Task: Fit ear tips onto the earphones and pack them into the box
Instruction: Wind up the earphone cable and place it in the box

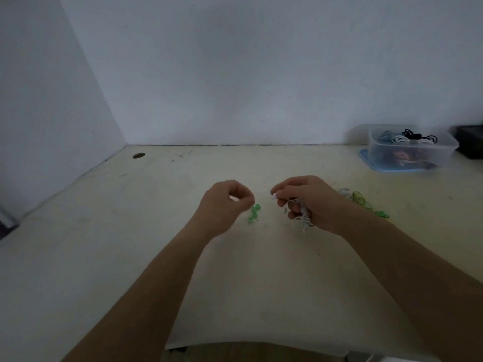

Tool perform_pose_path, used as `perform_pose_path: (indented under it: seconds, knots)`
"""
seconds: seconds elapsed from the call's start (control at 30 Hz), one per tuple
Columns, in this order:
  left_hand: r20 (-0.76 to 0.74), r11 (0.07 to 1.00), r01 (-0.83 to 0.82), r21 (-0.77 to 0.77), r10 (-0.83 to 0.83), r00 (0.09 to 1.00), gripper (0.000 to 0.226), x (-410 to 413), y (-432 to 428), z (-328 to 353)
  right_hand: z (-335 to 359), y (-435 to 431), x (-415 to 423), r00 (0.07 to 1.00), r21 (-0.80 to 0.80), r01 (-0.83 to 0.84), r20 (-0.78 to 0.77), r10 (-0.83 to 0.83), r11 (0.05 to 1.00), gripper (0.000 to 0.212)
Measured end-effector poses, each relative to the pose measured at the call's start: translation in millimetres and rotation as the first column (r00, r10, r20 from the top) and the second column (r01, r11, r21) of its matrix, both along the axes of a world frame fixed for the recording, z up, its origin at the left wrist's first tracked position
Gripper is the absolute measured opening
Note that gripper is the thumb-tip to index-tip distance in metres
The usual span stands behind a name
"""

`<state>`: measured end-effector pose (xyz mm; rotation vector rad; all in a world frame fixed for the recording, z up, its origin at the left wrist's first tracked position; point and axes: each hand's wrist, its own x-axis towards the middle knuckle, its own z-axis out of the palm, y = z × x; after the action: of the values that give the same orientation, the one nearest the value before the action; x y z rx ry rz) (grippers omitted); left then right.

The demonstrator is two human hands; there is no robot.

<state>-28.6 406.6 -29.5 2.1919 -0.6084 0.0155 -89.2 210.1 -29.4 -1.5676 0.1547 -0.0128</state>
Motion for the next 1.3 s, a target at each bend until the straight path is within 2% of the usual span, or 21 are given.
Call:
perform_pose_path:
  seconds: [0.17, 0.3, 0.43, 0.7, 1.0, 1.3]
  knots:
    - [-0.217, 0.908, -0.057, -0.416, -0.038, 0.975, 0.010, 9, -29, 10, -3, -3, 14, 0.992, 0.195, 0.053, 0.105, -0.075, 0.979, 0.010]
    - [-0.278, 0.817, -0.060, -0.573, -0.125, 0.952, 0.018, 12, -41, -2, -15, -2, 18, 0.977, 0.265, 0.095, 0.162, -0.142, 0.959, 0.004]
    - [-0.325, 0.775, -0.042, -0.630, -0.215, 0.921, 0.019, 16, -44, -11, -21, 0, 21, 0.962, 0.248, 0.114, 0.215, -0.170, 0.962, 0.006]
    - [-0.437, 0.629, -0.115, -0.769, -0.386, 0.812, 0.022, 15, -38, -5, -23, 1, 18, 0.936, 0.229, 0.133, 0.291, -0.198, 0.964, 0.005]
    - [-0.424, 0.619, -0.088, -0.781, -0.420, 0.803, 0.020, 10, -41, -5, -21, -4, 9, 0.916, 0.242, 0.173, 0.315, -0.247, 0.955, 0.010]
    - [-0.390, 0.627, -0.033, -0.778, -0.441, 0.809, 0.024, 10, -41, -6, -18, -7, 6, 0.914, 0.155, 0.158, 0.351, -0.204, 0.975, 0.005]
